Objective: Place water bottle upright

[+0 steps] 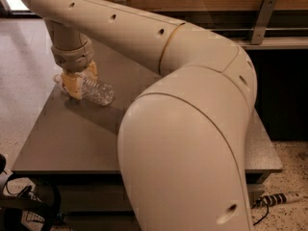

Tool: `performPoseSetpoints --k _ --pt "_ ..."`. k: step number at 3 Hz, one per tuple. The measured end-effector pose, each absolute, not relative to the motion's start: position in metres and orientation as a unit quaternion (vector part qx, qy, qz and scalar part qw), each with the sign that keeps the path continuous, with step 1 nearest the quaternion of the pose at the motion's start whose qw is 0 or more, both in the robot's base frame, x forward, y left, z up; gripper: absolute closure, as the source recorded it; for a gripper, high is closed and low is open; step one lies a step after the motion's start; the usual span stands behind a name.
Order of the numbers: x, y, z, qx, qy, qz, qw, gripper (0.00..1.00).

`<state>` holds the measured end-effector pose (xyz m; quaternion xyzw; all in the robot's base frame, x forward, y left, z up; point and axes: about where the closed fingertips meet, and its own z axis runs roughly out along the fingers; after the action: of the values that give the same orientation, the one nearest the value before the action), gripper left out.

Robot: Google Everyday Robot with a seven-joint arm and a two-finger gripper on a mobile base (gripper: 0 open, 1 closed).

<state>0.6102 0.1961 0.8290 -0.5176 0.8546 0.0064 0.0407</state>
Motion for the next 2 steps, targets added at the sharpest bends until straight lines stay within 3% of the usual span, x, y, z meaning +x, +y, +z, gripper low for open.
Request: performPoseSetpoints --k 2 --pt "0.6112 0.1977 0.8281 -0.518 0.854 0.008 0.043 1.0"
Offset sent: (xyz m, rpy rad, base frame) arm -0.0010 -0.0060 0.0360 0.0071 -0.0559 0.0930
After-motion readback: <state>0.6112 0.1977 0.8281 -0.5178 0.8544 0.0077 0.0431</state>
